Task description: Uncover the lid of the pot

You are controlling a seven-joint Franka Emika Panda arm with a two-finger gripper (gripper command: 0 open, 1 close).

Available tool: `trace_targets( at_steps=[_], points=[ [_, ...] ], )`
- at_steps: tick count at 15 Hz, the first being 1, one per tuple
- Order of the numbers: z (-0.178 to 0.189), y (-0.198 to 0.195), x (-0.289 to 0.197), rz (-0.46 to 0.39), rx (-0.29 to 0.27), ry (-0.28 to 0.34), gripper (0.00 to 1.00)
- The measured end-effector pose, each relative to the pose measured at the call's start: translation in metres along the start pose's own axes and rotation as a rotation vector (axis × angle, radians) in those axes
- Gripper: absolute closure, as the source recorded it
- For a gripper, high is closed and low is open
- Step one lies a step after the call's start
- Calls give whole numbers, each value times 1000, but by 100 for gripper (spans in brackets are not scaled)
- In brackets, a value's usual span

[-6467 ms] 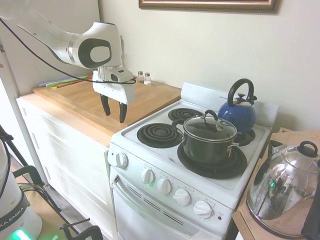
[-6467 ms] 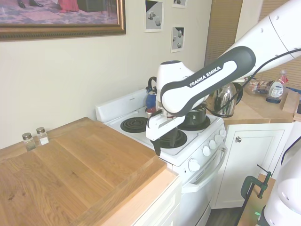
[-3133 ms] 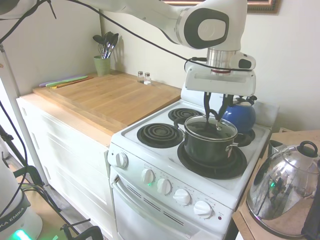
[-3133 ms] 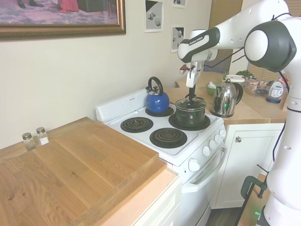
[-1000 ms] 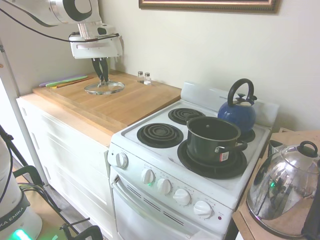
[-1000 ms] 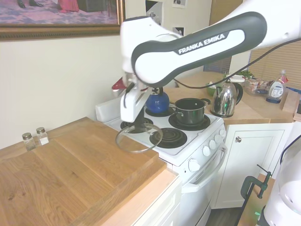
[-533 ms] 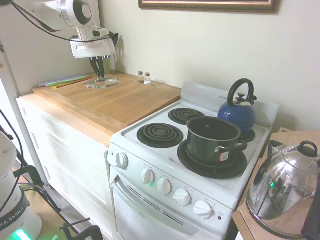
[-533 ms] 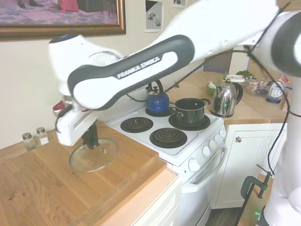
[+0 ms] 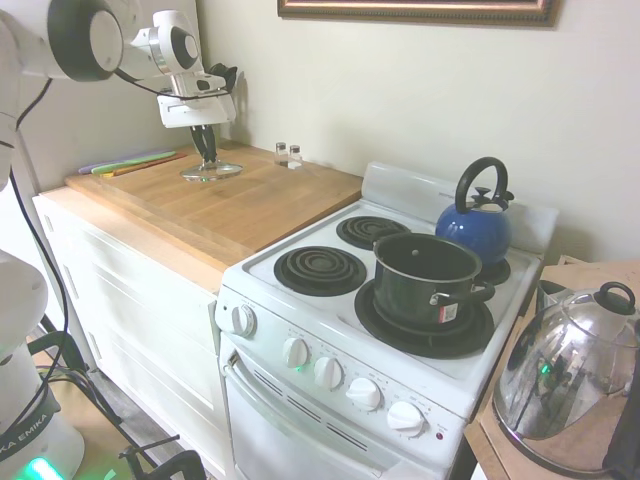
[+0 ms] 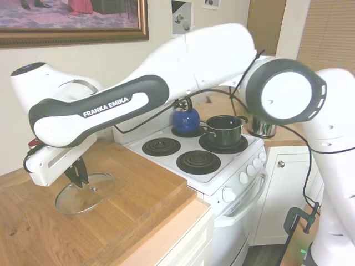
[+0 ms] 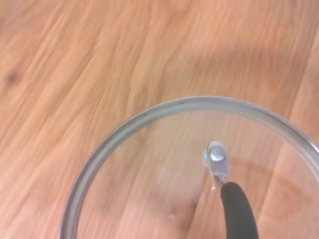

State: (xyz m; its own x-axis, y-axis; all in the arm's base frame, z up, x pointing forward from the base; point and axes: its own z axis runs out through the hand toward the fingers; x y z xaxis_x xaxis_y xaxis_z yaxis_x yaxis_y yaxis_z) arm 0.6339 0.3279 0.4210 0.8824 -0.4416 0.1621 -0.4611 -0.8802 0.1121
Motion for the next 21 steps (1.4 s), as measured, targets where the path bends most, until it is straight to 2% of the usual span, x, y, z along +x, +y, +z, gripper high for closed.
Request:
trace_targets(
  at_steps=[8,11,12,15,21],
  points=[
    [45,-24,44,16,-17,-65,100],
    [46,-27,48,15,-22,-74,100],
    [46,-28,48,12,-28,-74,0],
    [46,-28,47,5,-52,-84,0],
    [45,-28,49,-8,-54,-84,0]
  ],
)
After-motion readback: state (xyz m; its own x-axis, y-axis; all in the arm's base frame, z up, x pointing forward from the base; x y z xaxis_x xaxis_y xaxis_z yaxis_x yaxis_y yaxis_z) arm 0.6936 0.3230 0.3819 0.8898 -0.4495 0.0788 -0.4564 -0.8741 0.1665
